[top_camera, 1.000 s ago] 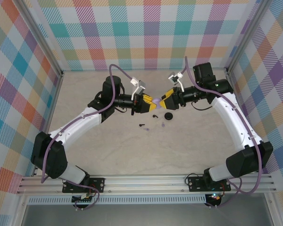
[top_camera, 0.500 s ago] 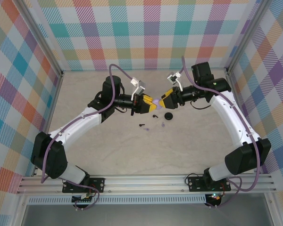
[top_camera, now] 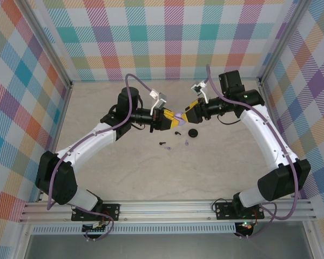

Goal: Insert the wireless bluetooth earbuds into the charging case

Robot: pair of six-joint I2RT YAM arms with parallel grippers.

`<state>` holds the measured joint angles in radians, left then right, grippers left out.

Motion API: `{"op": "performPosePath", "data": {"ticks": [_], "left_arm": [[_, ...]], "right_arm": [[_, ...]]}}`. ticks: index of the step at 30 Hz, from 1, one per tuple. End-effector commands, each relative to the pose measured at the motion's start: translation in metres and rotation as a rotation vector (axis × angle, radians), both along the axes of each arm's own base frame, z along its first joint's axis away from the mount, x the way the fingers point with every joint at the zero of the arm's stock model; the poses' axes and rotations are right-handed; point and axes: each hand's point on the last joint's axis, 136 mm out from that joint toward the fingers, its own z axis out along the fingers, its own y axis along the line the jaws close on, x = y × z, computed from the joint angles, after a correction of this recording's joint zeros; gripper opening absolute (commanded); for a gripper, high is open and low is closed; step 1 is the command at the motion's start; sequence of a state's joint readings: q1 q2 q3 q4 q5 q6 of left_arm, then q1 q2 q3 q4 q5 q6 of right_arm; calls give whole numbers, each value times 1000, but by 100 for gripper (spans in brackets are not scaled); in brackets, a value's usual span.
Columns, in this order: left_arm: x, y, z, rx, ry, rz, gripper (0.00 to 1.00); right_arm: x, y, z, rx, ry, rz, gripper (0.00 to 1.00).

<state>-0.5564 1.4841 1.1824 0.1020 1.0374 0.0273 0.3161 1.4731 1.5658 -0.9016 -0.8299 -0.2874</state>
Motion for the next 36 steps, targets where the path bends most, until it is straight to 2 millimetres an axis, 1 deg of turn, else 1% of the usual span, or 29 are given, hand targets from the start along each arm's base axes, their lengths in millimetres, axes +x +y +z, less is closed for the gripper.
{"op": "performPosePath", "data": {"ticks": [1,9,13,18,21,24,32,36], "left_arm": [[-28,-2,35,-62,-100,-91,14],[-30,-1,35,-58,-102,-95,14],[-29,-1,34,-54,-97,-91,14],[-23,-2,28,-37,-88,-65,14],[-22,-3,27,-37,-90,-64,14],[-22,-3,28,-42,-94,-68,14],[-25,-3,39,-55,-120,-85,14],[-28,-2,42,-60,-129,-97,14]], "right_arm": [[13,-2,12,-13,-79,-55,60],[19,-6,15,-23,-87,-100,60],[18,-8,19,-18,-92,-117,60],[10,-13,34,22,-113,-121,61],[-2,-13,43,63,-105,-79,61],[-16,-12,47,96,-70,-9,61],[-25,-7,38,127,52,84,58],[-26,-4,37,142,76,106,59]]}}
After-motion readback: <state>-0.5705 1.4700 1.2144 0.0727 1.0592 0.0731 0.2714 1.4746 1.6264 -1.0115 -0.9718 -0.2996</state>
